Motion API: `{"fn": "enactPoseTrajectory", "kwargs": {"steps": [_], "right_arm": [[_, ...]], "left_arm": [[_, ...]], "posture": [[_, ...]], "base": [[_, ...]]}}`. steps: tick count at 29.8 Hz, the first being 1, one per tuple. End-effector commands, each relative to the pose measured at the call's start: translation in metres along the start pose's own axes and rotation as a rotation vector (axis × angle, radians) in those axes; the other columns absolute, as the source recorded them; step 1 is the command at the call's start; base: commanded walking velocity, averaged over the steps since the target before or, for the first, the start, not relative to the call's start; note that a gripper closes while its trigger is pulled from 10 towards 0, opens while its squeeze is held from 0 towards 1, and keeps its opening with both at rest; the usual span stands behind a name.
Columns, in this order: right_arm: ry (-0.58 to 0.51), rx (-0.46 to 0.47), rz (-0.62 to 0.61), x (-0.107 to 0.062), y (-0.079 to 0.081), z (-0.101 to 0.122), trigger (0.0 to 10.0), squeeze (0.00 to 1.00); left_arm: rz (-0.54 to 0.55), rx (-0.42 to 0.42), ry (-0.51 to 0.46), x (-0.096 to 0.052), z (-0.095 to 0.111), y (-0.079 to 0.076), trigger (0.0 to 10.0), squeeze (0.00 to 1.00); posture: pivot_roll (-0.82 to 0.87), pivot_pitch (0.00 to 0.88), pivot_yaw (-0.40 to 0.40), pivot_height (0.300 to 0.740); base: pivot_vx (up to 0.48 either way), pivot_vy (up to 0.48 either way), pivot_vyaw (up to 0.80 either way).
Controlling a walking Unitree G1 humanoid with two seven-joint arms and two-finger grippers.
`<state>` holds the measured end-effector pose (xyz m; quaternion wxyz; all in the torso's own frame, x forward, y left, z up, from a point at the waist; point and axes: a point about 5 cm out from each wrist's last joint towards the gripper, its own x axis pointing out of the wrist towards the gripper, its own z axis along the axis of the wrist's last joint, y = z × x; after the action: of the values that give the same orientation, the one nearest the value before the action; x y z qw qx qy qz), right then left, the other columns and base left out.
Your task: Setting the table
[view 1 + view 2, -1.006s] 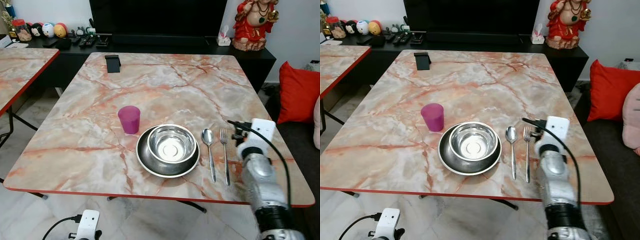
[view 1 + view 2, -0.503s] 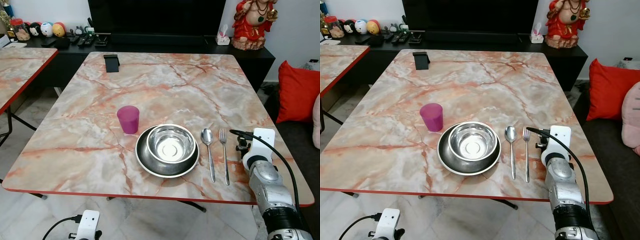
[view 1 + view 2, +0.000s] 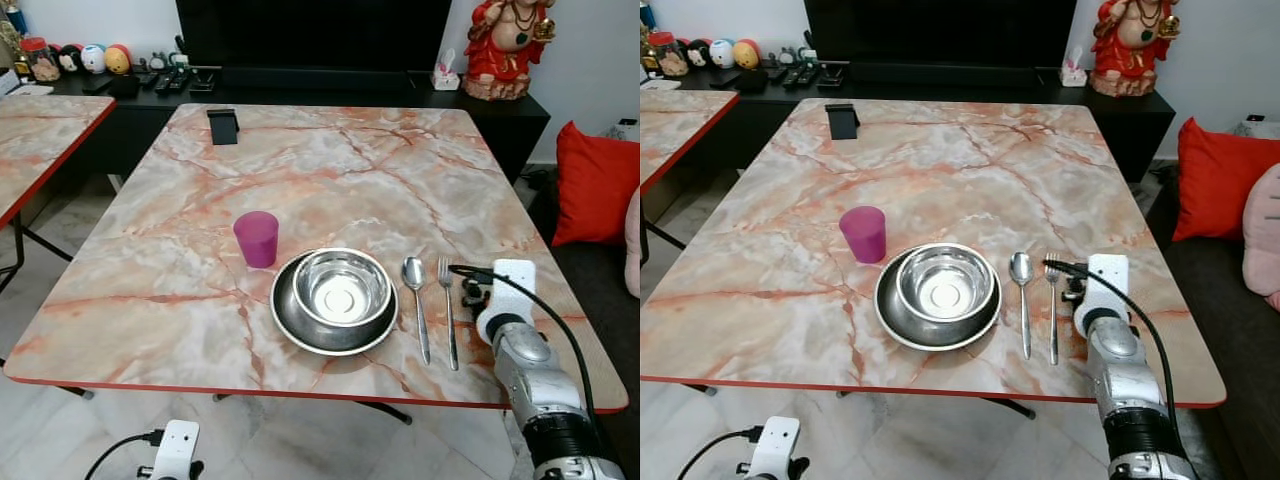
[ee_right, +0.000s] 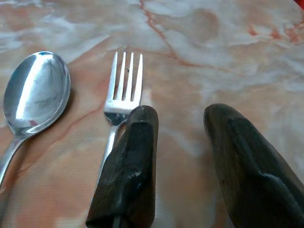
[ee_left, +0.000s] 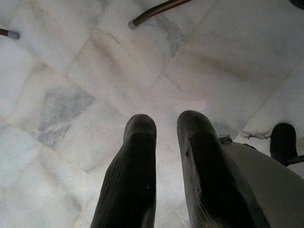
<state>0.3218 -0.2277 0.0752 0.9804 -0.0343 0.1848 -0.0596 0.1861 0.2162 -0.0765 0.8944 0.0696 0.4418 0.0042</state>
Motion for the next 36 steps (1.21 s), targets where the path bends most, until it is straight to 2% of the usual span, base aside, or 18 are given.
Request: {"fn": "enactPoseTrajectory", "kwargs": {"steps": [1,36], "right_arm": [[0.005,-0.007,0.013,0.0007,0.002,0.0015,10.0,0.0],[0.002,-0.03,0.044,0.0012,0.0076,0.0033,10.0,0.0]], "left_arm": [[-0.001,0.015,0.006,-0.0007,-0.0024,0.0015,10.0,0.0],[-0.007,0.031,0.008,-0.0007,-0.0032,-0.0002,10.0,0.0]], "posture": [[0.01,0.0,-0.012,0.74],[0.01,0.0,-0.012,0.74]], "base": [[0.0,0.0,0.0],[0.0,0.0,0.0]]}}
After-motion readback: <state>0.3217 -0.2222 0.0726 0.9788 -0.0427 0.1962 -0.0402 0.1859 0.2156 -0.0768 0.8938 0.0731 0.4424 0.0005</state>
